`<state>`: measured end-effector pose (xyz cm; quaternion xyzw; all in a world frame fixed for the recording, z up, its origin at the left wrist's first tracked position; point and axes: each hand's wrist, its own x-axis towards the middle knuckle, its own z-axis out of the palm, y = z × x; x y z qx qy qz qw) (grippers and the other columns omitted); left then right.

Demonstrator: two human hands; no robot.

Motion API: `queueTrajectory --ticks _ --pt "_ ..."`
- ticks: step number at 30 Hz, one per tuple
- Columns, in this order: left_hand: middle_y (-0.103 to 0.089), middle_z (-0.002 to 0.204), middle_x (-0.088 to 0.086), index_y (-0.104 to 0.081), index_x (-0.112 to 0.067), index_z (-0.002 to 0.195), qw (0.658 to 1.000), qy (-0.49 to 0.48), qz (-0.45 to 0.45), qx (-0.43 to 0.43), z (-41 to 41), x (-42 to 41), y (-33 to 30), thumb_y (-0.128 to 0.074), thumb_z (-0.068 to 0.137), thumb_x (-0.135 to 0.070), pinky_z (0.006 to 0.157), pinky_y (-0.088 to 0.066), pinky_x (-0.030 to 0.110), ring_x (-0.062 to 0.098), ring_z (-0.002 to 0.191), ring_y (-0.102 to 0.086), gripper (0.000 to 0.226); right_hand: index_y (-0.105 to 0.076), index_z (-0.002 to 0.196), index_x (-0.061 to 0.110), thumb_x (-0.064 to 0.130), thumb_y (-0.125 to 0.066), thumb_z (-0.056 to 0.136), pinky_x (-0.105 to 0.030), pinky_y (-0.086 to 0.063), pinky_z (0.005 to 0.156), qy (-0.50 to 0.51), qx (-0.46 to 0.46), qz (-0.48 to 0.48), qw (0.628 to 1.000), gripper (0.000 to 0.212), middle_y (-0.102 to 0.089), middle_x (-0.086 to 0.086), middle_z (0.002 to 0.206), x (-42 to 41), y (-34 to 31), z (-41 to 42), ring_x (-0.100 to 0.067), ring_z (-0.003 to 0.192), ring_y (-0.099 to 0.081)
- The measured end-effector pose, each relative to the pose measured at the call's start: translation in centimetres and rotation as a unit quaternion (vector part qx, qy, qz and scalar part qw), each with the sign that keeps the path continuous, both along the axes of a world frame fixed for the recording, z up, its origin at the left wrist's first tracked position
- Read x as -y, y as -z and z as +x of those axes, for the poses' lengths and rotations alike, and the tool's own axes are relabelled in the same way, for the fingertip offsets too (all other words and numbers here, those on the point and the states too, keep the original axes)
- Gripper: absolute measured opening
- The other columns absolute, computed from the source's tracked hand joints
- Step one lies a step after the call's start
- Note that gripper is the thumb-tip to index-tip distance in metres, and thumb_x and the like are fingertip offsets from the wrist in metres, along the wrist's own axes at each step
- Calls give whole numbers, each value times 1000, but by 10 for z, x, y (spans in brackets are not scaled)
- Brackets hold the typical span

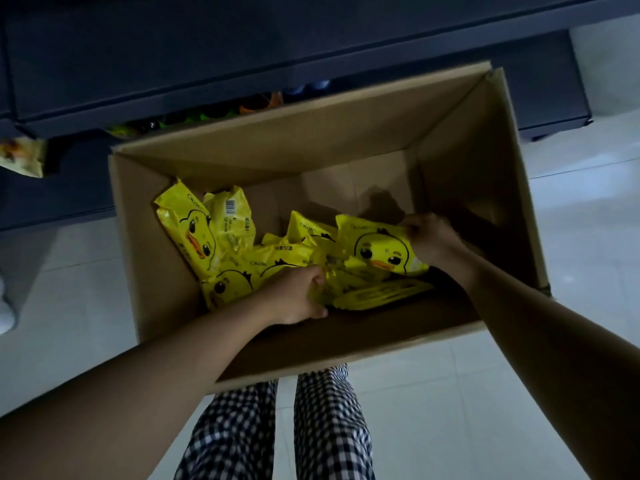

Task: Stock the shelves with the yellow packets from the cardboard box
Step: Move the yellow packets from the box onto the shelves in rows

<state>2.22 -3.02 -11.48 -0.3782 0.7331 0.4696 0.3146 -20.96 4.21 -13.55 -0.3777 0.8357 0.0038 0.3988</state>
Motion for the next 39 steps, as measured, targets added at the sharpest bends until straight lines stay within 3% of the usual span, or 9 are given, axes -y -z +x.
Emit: queueTrajectory --ticks 8,13,17,19,22,24,30,34,39 --pt "-53 136 0 -46 -36 134 995 80 -58 -32 -38 -39 28 -69 81 -18 93 -44 28 23 124 -50 61 -67 113 12 9 -41 95 -20 -33 68 108 -19 -50 993 31 -67 -14 111 -3 -4 -29 -27 103 -62" --pt "-56 127 10 -53 -31 131 985 82 -147 -21 -65 -38 39 -56 89 -13 92 -44 35 30 121 -52 45 -69 104 9 8 -44 93 -21 -31 60 127 -21 -86 988 27 -66 -15 96 -9 0 -36 -24 87 -61" --pt "-62 119 9 -64 -22 116 988 -9 -151 21 -73 -23 60 -57 88 -14 83 -49 34 31 110 -58 29 -68 99 5 4 -44 92 -14 -29 52 138 -18 -98 985 25 -56 -7 81 -11 5 -39 -15 78 -51" --pt "-66 106 8 -69 -20 100 991 -49 -122 29 -70 -15 63 -58 87 -10 71 -48 28 29 99 -62 19 -69 99 7 5 -44 93 -21 -29 51 141 -17 -99 985 26 -62 -12 87 -12 2 -39 -15 78 -52" --pt "-58 79 7 -51 -21 65 989 -110 -95 24 -57 1 62 -55 87 -2 51 -32 24 24 77 -55 29 -68 101 10 7 -43 94 -19 -31 58 147 -13 -95 984 27 -66 -13 95 -11 -7 -39 -15 79 -53" --pt "-49 68 0 -43 -20 62 985 -143 -93 10 -46 13 54 -56 86 2 50 -29 23 19 74 -47 36 -68 102 10 7 -43 94 -19 -31 59 158 -12 -93 983 27 -66 -13 95 -10 -18 -38 -16 79 -54" --pt "-64 85 6 -57 -18 80 969 -180 -167 -26 -16 54 -2 -56 87 3 67 -44 26 21 81 -59 22 -68 109 9 3 -44 90 -32 -44 77 137 -42 -122 982 31 -66 -21 108 5 -71 -26 -36 103 -58" --pt "-70 107 6 -68 -13 103 955 -205 -207 -49 -3 70 -56 -55 88 3 79 -49 27 23 98 -64 26 -70 101 11 1 -46 89 -25 -38 71 127 -44 -139 981 28 -68 -18 105 13 -116 -17 -33 102 -60" --pt "-68 114 7 -69 -17 110 933 -196 -291 -83 9 88 -154 -51 92 -2 82 -54 34 27 97 -65 29 -67 104 8 4 -44 92 -31 -35 71 81 -67 -182 978 27 -64 -22 109 28 -203 -8 -38 103 -57"
